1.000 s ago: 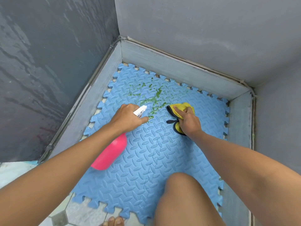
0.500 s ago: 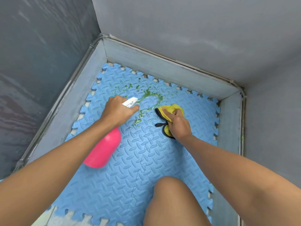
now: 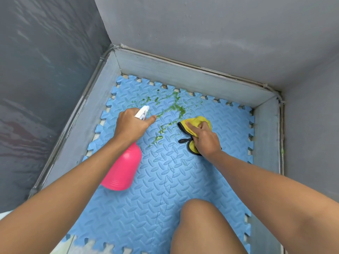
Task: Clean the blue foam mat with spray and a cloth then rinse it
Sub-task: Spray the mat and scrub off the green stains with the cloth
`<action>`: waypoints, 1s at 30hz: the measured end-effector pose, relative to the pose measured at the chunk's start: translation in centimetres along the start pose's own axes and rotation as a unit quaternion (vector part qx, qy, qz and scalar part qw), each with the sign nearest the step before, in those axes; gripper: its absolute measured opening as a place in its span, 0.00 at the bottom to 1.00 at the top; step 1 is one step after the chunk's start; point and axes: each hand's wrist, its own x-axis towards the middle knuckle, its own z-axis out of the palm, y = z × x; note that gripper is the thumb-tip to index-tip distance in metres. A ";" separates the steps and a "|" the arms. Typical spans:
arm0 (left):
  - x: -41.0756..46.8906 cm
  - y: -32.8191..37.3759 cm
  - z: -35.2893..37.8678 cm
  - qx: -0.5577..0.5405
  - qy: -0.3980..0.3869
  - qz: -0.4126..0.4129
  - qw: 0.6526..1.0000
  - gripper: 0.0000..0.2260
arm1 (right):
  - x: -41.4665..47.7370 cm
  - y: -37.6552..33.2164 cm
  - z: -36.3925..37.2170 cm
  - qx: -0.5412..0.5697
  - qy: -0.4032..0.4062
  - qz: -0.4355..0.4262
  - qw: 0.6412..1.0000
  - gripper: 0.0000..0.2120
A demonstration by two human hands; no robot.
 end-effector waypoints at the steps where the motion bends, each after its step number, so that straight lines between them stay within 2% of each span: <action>1: 0.3 -0.2 0.0 -0.007 -0.002 -0.003 1.000 0.23 | 0.0 0.0 0.0 -0.001 0.000 0.000 1.000 0.29; 9: -0.5 -0.6 -1.1 0.022 0.080 0.005 0.997 0.28 | 0.0 -0.1 -0.1 -0.004 0.002 -0.002 1.000 0.29; 13: -0.1 -0.9 -1.1 0.041 0.080 0.007 0.996 0.23 | 0.0 -0.1 -0.2 -0.003 -0.001 -0.001 1.000 0.28; 20: 0.5 -1.5 -1.7 0.069 0.096 -0.028 0.993 0.22 | -0.1 -0.2 -0.2 -0.001 -0.002 0.001 1.000 0.28; 23: 0.9 -2.2 -2.1 0.065 0.084 -0.055 0.993 0.23 | -0.1 -0.2 -0.2 -0.006 -0.005 0.002 1.000 0.28; 27: 1.1 -2.9 -1.8 0.069 0.017 -0.077 0.995 0.27 | -0.1 -0.2 -0.1 -0.013 -0.002 0.004 1.000 0.28; 30: 0.4 -3.2 -1.3 0.041 -0.004 -0.091 0.995 0.29 | -0.1 -0.1 -0.1 -0.011 0.000 0.003 1.000 0.28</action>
